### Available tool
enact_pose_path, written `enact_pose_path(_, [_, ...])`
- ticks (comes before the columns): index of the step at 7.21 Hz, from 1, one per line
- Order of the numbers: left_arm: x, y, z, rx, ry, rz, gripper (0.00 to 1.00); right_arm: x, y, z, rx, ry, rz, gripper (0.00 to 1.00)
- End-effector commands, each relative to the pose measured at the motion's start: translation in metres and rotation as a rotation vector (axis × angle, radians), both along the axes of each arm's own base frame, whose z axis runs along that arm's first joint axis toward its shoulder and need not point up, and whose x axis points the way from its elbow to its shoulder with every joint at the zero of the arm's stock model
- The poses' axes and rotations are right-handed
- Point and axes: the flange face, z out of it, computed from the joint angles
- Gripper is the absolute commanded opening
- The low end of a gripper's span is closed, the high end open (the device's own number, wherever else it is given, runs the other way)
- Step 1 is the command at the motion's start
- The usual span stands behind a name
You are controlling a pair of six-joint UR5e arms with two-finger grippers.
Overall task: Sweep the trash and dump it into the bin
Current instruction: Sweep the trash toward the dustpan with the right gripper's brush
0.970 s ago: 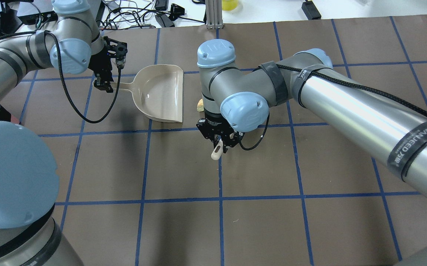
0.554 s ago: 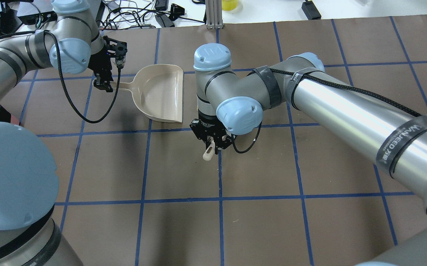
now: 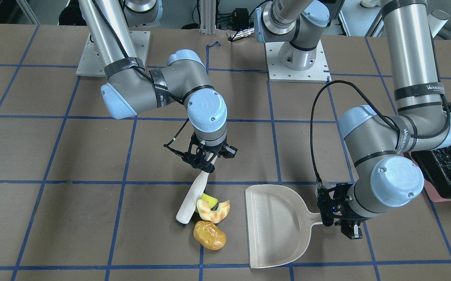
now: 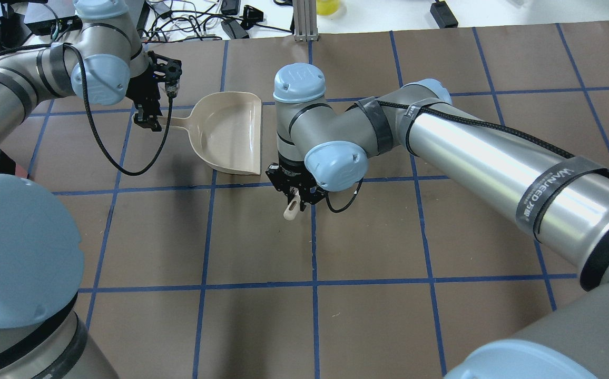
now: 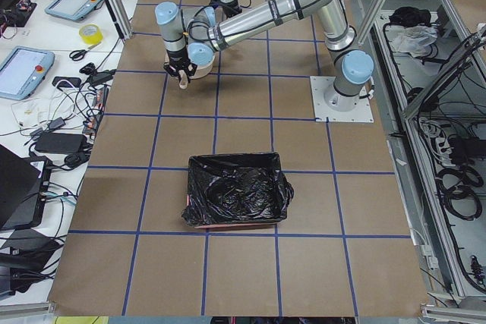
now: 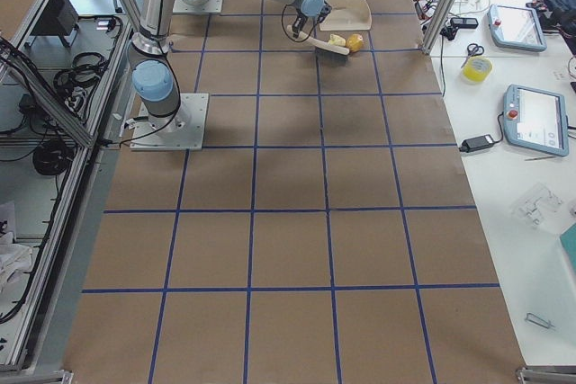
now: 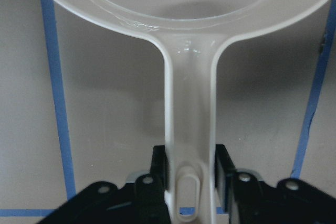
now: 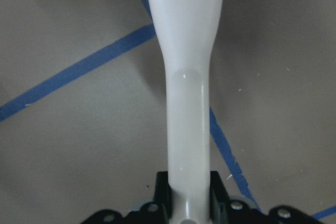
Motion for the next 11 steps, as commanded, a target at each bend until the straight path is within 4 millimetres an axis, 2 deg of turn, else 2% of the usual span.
enact_pose_path(1, [0.000,0.000,0.000,0.003,0.000,0.003,0.08,0.018,-0.015,0.000,-0.028,-0.008,0.038,0.00])
enact_pose_path(3, [0.000,0.000,-0.003,0.010,-0.017,0.007,0.08,0.036,-0.003,0.006,-0.047,-0.009,0.113,0.00])
enact_pose_path(5, [0.000,0.000,-0.003,0.010,-0.018,0.007,0.08,0.043,-0.001,0.007,-0.060,-0.022,0.178,0.00])
enact_pose_path(8, [-0.002,0.000,-0.004,0.010,-0.016,0.007,0.08,0.063,0.013,0.010,-0.084,-0.071,0.369,0.00])
enact_pose_path(9, [-0.002,0.000,-0.004,0.010,-0.016,0.005,0.08,0.069,0.016,0.013,-0.081,-0.103,0.378,0.00])
enact_pose_path(11, [-0.002,0.001,-0.002,0.009,-0.016,0.007,0.08,0.098,0.023,0.036,-0.091,-0.208,0.383,0.00])
